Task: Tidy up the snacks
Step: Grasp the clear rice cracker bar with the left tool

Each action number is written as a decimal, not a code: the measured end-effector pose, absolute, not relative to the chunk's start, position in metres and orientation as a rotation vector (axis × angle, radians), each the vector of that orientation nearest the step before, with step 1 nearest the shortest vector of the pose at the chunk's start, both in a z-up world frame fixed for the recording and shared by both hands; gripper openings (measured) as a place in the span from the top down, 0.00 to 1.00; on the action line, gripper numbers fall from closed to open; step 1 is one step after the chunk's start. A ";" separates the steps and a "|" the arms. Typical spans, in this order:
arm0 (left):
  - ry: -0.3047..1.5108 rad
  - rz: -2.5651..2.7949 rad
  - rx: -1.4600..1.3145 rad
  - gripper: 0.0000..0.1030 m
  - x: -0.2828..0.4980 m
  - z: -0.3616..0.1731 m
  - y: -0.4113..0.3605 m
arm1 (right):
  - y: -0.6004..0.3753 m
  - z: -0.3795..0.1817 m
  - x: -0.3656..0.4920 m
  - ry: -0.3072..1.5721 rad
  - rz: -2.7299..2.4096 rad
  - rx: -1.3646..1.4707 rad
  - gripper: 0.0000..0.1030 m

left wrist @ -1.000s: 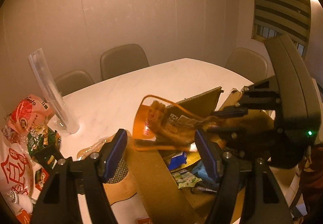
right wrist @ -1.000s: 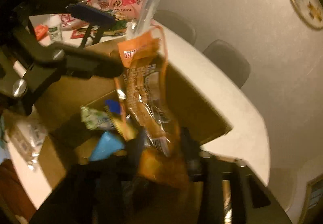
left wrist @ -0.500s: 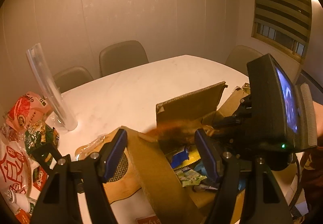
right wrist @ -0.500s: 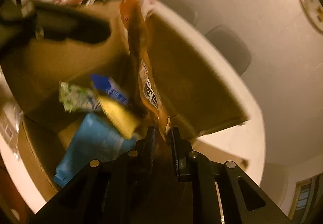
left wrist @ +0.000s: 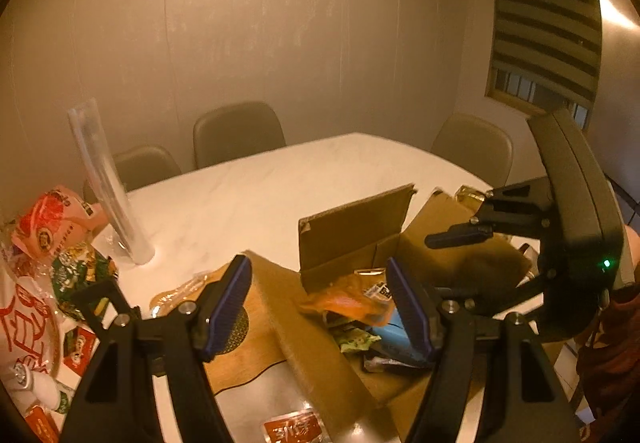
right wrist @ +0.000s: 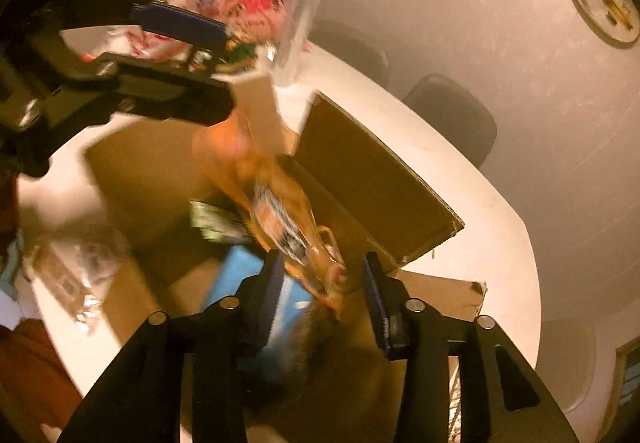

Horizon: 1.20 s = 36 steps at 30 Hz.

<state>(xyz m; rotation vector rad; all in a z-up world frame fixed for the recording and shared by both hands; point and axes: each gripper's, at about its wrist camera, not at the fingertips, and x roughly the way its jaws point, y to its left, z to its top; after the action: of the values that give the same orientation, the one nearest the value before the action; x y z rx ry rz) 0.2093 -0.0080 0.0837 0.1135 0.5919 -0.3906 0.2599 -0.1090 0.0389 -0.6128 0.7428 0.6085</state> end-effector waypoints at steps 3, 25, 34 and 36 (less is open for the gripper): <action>0.570 -0.381 0.114 0.34 0.195 0.090 -0.002 | -0.106 0.050 0.235 0.694 0.607 -0.622 0.60; 0.628 -0.309 0.082 0.28 0.053 -0.018 0.095 | -0.038 -0.033 0.085 0.724 0.917 -0.325 0.57; 0.808 -0.441 0.020 0.41 0.033 -0.101 0.089 | -0.040 -0.096 0.061 0.759 0.817 -0.277 0.57; 0.830 -0.453 0.023 0.49 0.029 -0.110 0.084 | -0.047 -0.094 0.058 0.763 0.800 -0.253 0.57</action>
<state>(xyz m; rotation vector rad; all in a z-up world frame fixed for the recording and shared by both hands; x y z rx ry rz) 0.0292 0.0839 -0.1101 0.0231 0.8305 -0.4532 0.0583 -0.0465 -0.0939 -0.2527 0.7629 0.7997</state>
